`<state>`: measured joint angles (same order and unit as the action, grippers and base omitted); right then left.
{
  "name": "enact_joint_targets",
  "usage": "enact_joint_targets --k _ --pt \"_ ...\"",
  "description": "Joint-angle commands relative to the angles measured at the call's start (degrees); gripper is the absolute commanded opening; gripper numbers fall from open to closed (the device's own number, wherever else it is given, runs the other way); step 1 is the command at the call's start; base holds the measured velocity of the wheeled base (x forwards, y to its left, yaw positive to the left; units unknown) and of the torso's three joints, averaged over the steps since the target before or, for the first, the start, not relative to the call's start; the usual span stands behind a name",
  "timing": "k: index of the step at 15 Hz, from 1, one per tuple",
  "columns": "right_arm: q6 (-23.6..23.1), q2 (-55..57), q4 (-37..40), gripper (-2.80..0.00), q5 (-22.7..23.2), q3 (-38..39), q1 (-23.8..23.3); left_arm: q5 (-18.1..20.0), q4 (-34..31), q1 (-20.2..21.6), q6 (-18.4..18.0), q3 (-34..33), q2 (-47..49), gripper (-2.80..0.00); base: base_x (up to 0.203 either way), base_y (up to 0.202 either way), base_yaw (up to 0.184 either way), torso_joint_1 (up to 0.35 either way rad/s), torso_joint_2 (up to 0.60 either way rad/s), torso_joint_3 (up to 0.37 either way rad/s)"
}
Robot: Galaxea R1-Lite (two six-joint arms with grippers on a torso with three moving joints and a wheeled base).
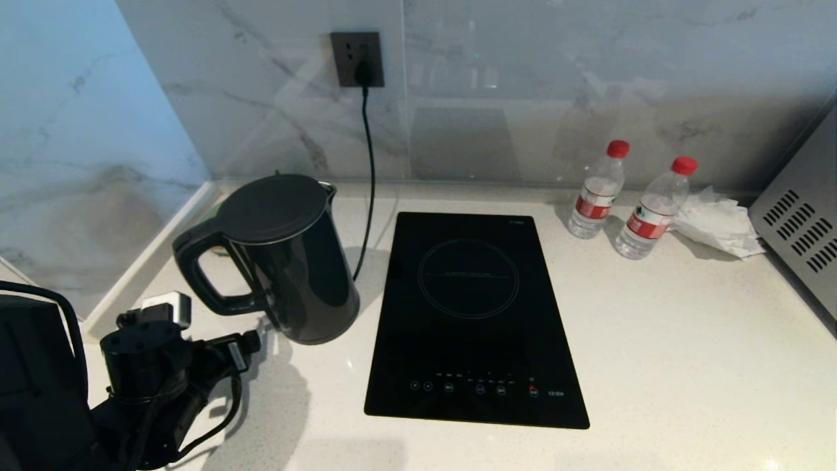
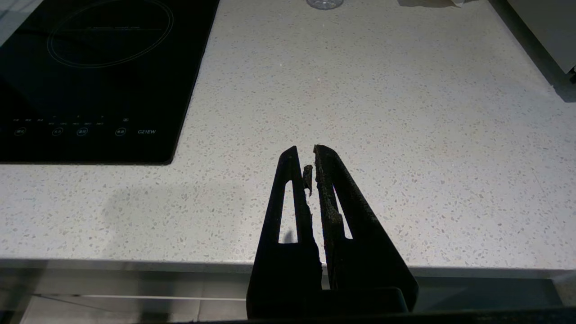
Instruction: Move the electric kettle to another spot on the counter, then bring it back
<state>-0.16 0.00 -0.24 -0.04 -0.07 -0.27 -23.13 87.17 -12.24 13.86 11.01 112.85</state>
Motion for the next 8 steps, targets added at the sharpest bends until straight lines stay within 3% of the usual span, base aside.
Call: enact_joint_targets --k 1,6,8 --pt "-0.02 0.00 -0.03 -2.80 0.03 -0.01 0.00 -0.17 0.49 -0.50 0.30 -0.11 0.18 0.00 0.000 0.000 0.000 0.000 0.00 0.000" --pt "-0.02 0.00 -0.03 -2.80 0.04 -0.01 0.00 -0.17 0.49 -0.56 0.47 0.03 0.80 0.00 0.000 0.000 0.000 0.000 0.00 0.000" --pt "-0.02 0.00 -0.03 -2.80 0.04 -0.01 0.00 -2.16 0.49 -0.65 0.47 0.97 1.95 0.00 0.000 0.000 0.000 0.000 0.00 0.000"
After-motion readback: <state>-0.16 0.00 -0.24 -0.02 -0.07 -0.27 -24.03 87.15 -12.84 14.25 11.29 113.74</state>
